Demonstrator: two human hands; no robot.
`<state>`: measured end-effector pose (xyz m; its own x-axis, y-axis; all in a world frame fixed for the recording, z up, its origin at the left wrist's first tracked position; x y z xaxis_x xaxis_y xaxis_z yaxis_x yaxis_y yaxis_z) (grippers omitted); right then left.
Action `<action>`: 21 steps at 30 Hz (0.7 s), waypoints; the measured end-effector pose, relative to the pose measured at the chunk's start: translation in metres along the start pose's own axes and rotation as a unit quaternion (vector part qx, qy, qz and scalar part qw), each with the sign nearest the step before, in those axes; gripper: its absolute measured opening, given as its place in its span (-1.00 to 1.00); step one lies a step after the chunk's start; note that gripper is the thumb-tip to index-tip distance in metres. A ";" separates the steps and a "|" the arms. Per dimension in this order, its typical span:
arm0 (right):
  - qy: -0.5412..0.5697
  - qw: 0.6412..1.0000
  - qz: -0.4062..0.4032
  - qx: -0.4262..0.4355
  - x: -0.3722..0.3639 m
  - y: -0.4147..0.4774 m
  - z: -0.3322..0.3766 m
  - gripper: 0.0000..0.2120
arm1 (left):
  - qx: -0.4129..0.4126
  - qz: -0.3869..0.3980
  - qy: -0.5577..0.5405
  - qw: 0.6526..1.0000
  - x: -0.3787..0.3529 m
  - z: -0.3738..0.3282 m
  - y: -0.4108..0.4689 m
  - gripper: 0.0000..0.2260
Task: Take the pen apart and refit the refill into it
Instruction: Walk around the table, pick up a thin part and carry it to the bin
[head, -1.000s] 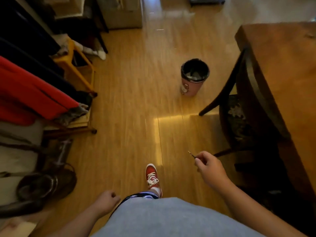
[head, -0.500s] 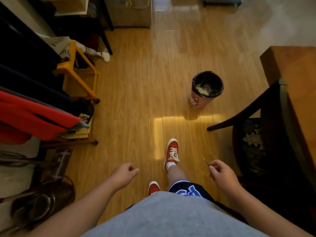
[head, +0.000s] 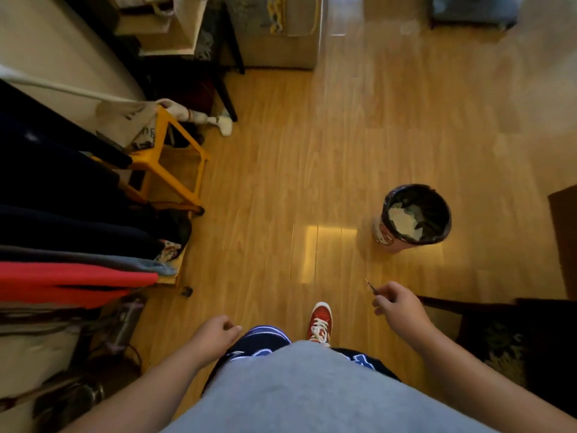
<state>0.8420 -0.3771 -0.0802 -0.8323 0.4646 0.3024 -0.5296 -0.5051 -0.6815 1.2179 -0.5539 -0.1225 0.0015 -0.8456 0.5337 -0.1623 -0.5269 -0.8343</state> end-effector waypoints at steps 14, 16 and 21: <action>-0.012 0.999 0.024 0.024 -0.026 0.171 0.198 -0.90 | 0.034 0.026 0.042 0.998 0.170 -0.053 0.142 -0.78; -0.003 1.000 0.007 0.010 -0.014 0.184 0.212 -0.90 | 0.014 0.021 0.046 0.999 0.210 -0.084 0.168 -0.79; 0.028 0.996 -0.070 -0.043 0.039 0.208 0.222 -0.89 | -0.046 0.002 0.082 0.996 0.299 -0.184 0.224 -0.81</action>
<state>0.6632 -0.6255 -0.0627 -0.7402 0.5663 0.3625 -0.6214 -0.3703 -0.6905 1.0002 -0.9090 -0.1246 -0.1598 -0.8183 0.5522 -0.2516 -0.5071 -0.8243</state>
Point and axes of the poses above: each hand's wrist, its own y-axis towards the middle knuckle, its own x-axis out of the back of the hand, z = x × y, the point moved 9 cm from there along y, towards the middle knuckle, and after that the axes turned 15 degrees about y, right-handed, at the moved point
